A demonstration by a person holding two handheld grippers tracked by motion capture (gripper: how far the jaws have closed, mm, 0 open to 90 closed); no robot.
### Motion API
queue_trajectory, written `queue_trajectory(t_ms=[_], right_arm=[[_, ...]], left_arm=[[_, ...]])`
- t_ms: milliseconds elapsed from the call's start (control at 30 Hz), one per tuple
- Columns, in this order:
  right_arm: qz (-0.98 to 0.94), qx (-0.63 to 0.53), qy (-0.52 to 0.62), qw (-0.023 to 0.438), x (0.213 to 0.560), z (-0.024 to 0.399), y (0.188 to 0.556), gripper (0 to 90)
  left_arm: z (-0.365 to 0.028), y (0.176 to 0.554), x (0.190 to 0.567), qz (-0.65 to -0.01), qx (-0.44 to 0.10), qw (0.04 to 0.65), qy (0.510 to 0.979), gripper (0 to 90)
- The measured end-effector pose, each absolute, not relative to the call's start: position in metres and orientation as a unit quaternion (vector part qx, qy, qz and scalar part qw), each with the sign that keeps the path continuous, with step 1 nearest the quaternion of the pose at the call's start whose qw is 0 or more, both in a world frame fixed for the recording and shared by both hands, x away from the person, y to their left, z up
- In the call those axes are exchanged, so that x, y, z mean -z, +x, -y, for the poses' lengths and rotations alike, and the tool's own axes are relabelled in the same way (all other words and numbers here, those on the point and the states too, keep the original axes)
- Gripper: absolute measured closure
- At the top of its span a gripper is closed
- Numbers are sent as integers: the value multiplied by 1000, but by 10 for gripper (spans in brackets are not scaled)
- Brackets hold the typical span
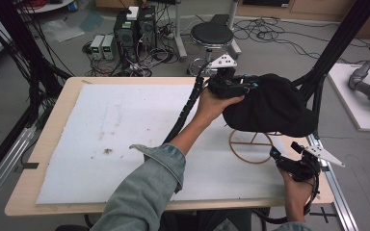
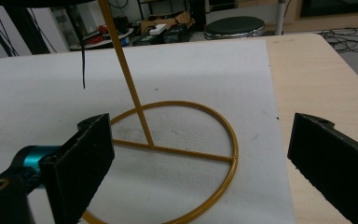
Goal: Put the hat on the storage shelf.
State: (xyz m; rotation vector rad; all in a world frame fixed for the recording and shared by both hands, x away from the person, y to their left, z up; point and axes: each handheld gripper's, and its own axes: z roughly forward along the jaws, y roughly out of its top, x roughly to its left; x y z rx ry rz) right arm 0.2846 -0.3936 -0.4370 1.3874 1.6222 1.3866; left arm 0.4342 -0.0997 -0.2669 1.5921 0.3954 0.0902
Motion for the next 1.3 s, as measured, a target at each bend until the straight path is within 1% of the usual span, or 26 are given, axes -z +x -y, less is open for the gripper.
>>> queue_trajectory(t_ms=[467,900,1133,1300], right_arm=[[-610,-520,521,295,437,395,284,66],[-610,-519,521,295,437,395,284,65],[-603,-522,526,296,437,397,280,65],[-602,-522,527,296,437,396,278,65]], left_arm=[[112,431,275,-175,-38,669,722,677],[107,432,277,-179,-32,664,725,596],[86,431,272,-182,-43,670,718,586],[61,428,269,-188,-59,660,725,533]])
